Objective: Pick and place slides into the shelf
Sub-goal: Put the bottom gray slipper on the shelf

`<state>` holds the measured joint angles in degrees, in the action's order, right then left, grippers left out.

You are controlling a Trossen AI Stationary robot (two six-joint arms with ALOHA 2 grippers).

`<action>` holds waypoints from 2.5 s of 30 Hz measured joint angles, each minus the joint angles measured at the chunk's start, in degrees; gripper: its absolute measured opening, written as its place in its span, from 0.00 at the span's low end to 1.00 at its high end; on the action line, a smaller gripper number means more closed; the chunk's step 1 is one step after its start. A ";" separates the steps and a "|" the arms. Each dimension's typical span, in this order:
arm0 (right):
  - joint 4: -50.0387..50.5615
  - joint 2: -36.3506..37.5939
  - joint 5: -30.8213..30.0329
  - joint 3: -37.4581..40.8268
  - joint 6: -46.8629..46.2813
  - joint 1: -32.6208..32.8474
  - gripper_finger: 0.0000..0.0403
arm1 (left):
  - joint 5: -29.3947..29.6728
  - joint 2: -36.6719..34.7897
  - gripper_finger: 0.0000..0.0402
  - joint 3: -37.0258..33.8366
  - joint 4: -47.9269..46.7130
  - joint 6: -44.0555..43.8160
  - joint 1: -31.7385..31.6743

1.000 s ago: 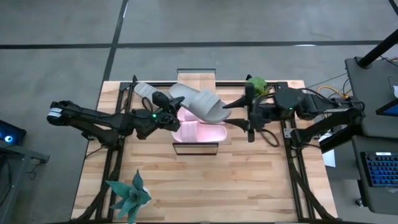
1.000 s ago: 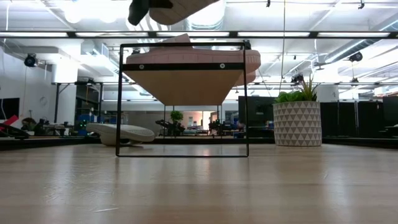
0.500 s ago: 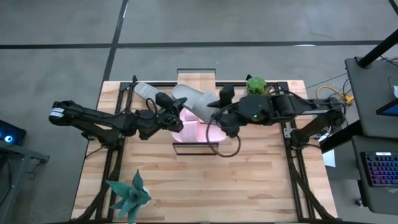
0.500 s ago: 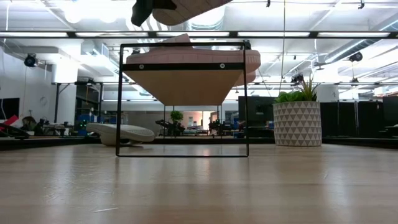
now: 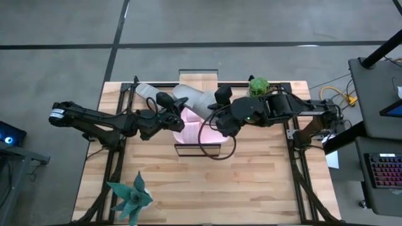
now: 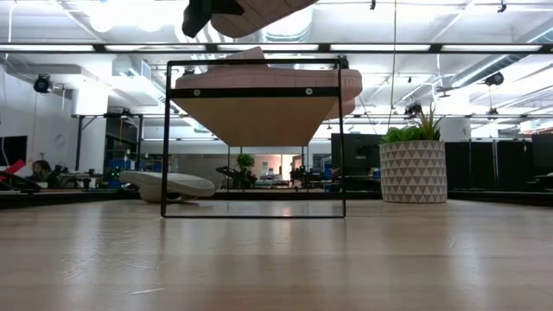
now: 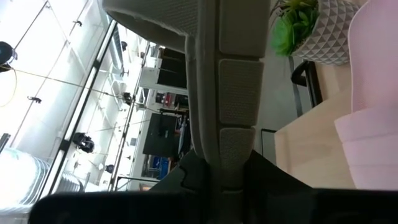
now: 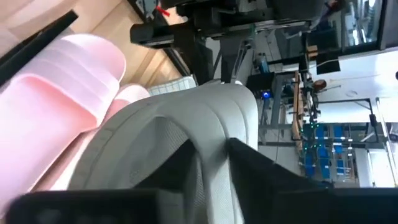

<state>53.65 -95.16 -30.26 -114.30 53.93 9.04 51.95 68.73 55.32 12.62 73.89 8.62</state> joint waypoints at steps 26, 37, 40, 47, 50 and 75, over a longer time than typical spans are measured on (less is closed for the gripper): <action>-3.61 3.07 8.20 1.65 9.45 -7.24 0.02 | -22.74 -15.87 0.50 -1.49 -5.40 -22.39 0.20; -12.42 3.80 21.56 6.77 22.04 -16.85 0.02 | -22.48 -21.89 0.51 -4.37 -7.25 -27.15 0.13; -15.45 3.87 24.32 8.88 24.31 -19.78 0.02 | -22.41 -22.95 0.51 -5.98 -7.26 -27.84 0.11; -16.58 4.77 33.02 11.68 26.10 -24.38 0.02 | -22.22 -23.58 0.51 -8.43 -7.54 -30.10 0.11; -18.28 6.00 35.58 14.76 28.61 -25.68 0.02 | -22.06 -23.82 0.51 -9.80 -7.64 -30.16 0.11; -25.34 18.40 52.09 25.15 25.27 -28.17 0.02 | -16.03 -20.68 0.51 -10.48 -8.57 -27.54 -0.76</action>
<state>28.32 -76.76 21.83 -89.15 79.21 -19.14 35.92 48.05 44.84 4.04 46.35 7.86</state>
